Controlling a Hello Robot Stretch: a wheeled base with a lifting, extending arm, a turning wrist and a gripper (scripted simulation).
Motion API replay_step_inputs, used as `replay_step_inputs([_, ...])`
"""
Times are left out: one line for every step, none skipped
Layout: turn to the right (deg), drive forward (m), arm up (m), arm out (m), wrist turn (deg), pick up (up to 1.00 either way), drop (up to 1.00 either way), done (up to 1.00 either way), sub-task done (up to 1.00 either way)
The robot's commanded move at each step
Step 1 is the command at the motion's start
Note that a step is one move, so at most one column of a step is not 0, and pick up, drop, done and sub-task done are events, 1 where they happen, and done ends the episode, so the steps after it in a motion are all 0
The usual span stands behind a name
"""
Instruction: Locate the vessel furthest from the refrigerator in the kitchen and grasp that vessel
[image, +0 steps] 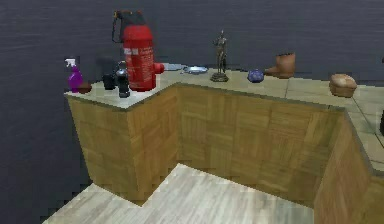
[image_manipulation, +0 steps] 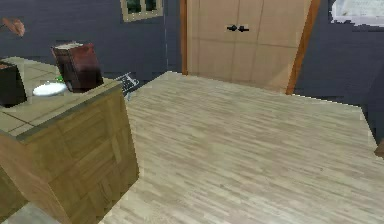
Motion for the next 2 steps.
replay_step_inputs([6.0,0.0,0.0,0.0,0.0,0.0,0.0,0.0,0.0])
replay_step_inputs([0.0,0.45,0.0,0.0,0.0,0.0,0.0,0.0,0.0])
